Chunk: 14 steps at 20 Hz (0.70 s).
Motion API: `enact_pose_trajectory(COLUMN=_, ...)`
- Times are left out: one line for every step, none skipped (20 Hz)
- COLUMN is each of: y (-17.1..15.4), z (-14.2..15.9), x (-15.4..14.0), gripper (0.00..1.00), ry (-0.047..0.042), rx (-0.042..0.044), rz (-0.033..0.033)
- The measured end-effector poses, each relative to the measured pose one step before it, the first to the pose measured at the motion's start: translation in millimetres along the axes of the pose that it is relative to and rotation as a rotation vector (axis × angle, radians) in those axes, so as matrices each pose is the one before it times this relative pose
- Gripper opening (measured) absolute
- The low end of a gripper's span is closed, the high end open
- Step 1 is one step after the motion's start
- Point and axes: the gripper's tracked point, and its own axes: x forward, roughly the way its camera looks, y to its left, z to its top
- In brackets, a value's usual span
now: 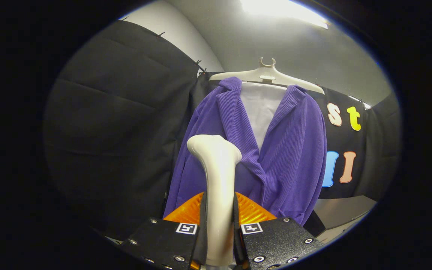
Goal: Iron the clothes twice with a garment steamer, once on the left side and once on the right side.
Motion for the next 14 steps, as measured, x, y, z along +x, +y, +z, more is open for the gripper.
enact_pose_trajectory(y=0.34, z=-6.17, x=-2.94, gripper=0.28, ry=0.01162, rx=0.00669, rz=0.00469)
enact_pose_trajectory(y=0.44, z=-7.28, x=-1.21, gripper=0.28, ry=0.01605, rx=0.00880, rz=0.00731)
enact_pose_trajectory(y=0.14, z=-7.60, x=-2.22, gripper=0.28, ry=0.01268, rx=0.00992, rz=0.00497)
enact_pose_trajectory(y=-0.41, z=-7.90, x=-2.03, gripper=0.28, ry=0.01517, rx=0.00508, rz=0.00378)
enact_pose_trajectory(y=-1.70, z=-6.90, x=-2.28, gripper=0.28, ry=0.01132, rx=0.00315, rz=0.00014)
enact_pose_trajectory(y=-1.48, z=-7.75, x=-1.37, gripper=0.28, ry=0.01213, rx=0.00185, rz=0.00002)
enact_pose_trajectory(y=-0.76, z=-7.59, x=-0.93, gripper=0.28, ry=0.01376, rx=0.00563, rz=0.00205)
enact_pose_trajectory(y=0.07, z=-8.11, x=-0.85, gripper=0.28, ry=0.01536, rx=0.00290, rz=0.00407)
enact_pose_trajectory(y=0.55, z=-6.00, x=-0.96, gripper=0.28, ry=0.01095, rx=0.00211, rz=0.00141)
enact_pose_trajectory(y=-0.39, z=-6.52, x=-0.64, gripper=0.28, ry=0.01095, rx=-0.00268, rz=0.00136)
enact_pose_trajectory(y=0.55, z=-5.80, x=-0.70, gripper=0.28, ry=0.00908, rx=-0.00570, rz=0.00141)
enact_pose_trajectory(y=1.73, z=-6.53, x=0.15, gripper=0.28, ry=0.00976, rx=-0.00789, rz=0.00362)
enact_pose_trajectory(y=2.01, z=-6.19, x=0.16, gripper=0.28, ry=0.00996, rx=-0.00458, rz=0.00397)
enact_pose_trajectory(y=1.15, z=-7.93, x=-0.09, gripper=0.28, ry=0.00954, rx=-0.00243, rz=0.00314)
